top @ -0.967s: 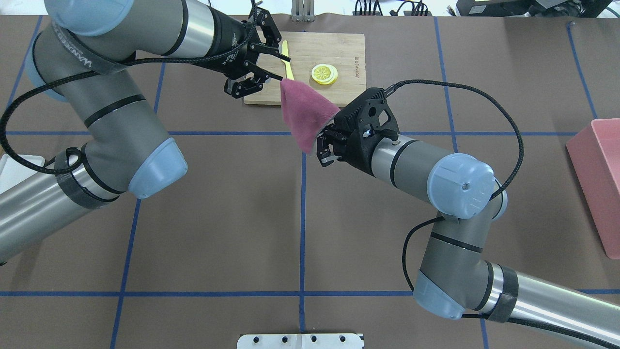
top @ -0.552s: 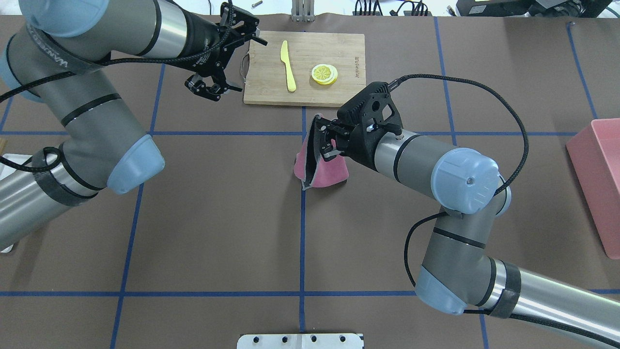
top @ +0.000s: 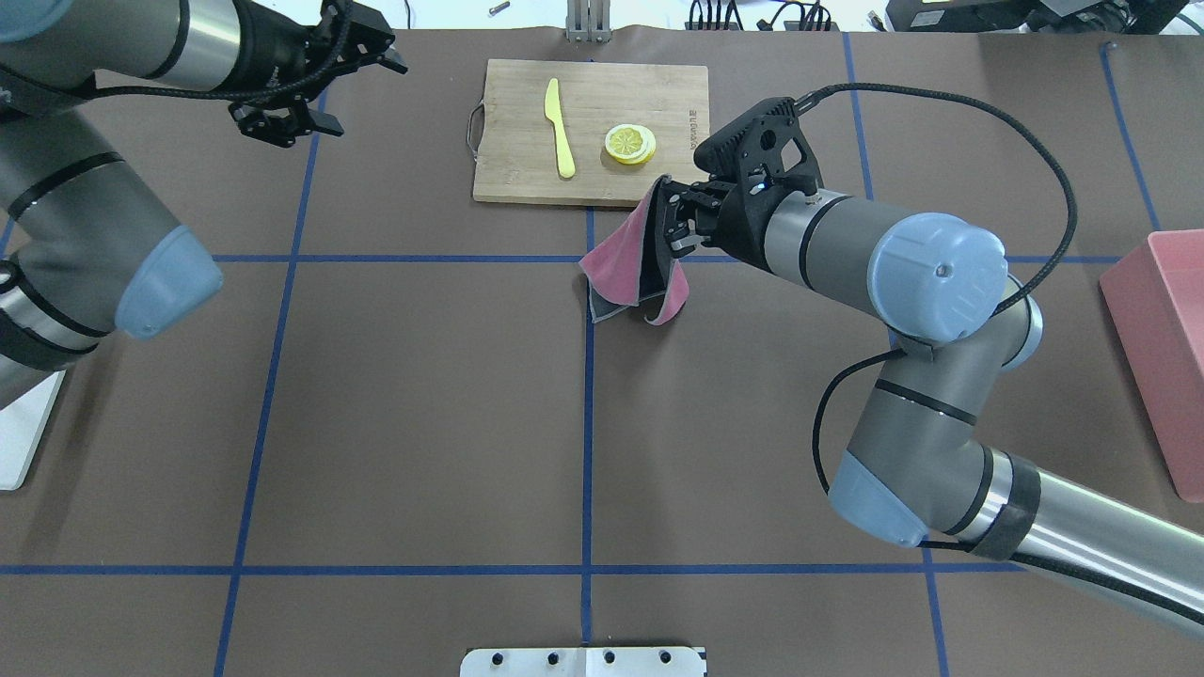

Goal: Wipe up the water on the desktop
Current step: 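Open and withdraw the left gripper while the right gripper lowers the towel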

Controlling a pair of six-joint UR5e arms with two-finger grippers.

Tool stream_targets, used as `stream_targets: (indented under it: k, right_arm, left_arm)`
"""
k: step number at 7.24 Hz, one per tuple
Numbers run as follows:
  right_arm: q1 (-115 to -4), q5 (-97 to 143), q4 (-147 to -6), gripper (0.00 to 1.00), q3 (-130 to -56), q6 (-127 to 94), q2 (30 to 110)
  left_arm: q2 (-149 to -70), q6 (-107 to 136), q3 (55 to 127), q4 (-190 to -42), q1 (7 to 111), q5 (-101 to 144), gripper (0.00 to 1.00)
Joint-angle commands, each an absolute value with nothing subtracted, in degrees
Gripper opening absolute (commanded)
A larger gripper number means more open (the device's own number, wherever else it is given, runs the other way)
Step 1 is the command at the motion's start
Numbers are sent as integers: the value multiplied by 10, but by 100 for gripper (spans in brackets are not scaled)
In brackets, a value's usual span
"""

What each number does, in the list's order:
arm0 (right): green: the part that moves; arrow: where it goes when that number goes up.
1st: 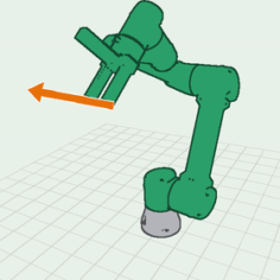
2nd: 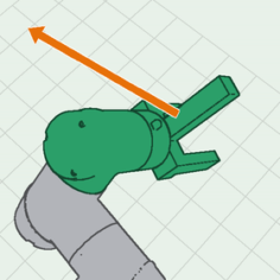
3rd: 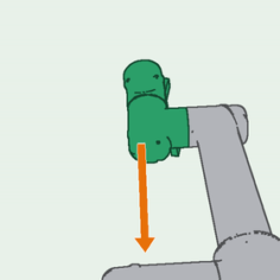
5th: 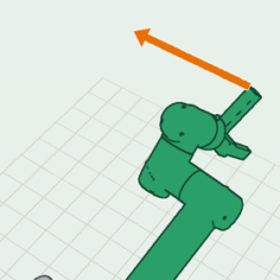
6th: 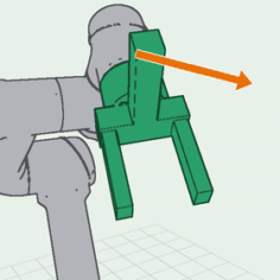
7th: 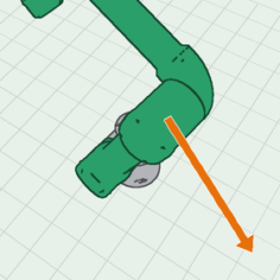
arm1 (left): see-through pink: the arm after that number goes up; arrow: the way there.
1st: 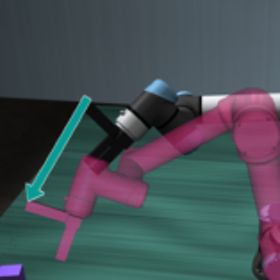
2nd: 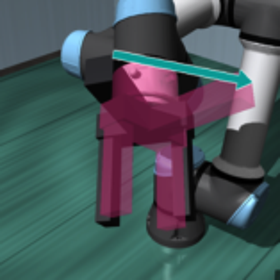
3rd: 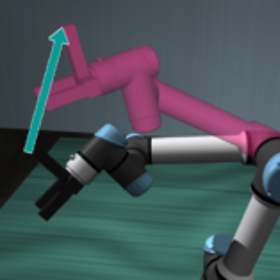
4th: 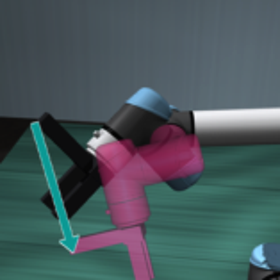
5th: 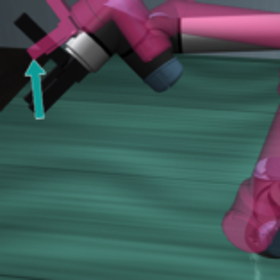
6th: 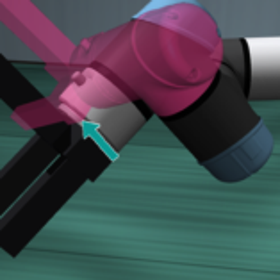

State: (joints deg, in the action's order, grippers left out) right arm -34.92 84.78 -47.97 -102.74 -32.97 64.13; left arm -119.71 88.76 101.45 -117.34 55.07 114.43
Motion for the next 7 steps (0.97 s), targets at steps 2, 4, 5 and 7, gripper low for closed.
stream_targets:
  k: [2,4,5,7]
  right_arm:
    - [-419,917,-563,0,-1027,-331,643]
    - [-467,966,-633,0,-1028,-344,643]
    - [-494,1002,-681,0,-1045,-345,646]
    - [-507,1012,-817,0,-1132,-345,670]
  left_arm:
    - [-1118,521,1023,-1172,626,1143,99]
    - [-1054,323,1019,-1162,680,1146,99]
    - [-1029,246,1018,-1137,715,1148,99]
    - [-1011,109,976,-1080,803,1206,99]
